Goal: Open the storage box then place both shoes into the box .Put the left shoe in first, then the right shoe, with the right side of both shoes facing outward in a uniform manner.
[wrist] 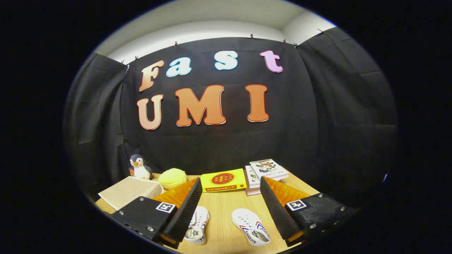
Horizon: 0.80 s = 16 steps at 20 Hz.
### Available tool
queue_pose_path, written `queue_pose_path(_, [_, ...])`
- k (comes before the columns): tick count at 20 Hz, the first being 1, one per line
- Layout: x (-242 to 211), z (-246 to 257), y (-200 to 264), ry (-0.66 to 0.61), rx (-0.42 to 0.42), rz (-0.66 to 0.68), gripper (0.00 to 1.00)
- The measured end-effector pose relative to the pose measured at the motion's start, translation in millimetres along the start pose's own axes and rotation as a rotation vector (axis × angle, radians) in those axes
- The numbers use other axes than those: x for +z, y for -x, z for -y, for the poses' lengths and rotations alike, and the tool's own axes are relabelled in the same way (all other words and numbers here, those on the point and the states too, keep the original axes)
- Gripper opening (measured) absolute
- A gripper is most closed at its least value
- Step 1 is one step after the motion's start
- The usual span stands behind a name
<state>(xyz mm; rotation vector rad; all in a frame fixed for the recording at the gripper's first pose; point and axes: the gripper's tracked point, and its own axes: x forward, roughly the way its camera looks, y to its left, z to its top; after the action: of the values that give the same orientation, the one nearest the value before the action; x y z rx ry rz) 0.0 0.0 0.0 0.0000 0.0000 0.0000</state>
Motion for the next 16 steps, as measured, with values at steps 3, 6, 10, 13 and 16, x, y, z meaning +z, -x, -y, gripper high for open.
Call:
queue_pose_path(3, [2.4, -12.8, 4.1, 0.034, -0.003, 0.014, 0.98])
queue_pose_path(6, [5.5, -18.4, 6.7, 0.09, -0.001, 0.037, 0.98])
queue_pose_path(10, [9.8, -18.1, 8.7, 0.122, 0.006, 0.026, 0.98])
queue_pose_path(13, [11.0, -12.7, 11.1, 0.09, 0.004, 0.011, 0.99])
queue_pose_path(16, [6.6, -10.4, 10.5, 0.091, 0.02, -0.005, 0.98])
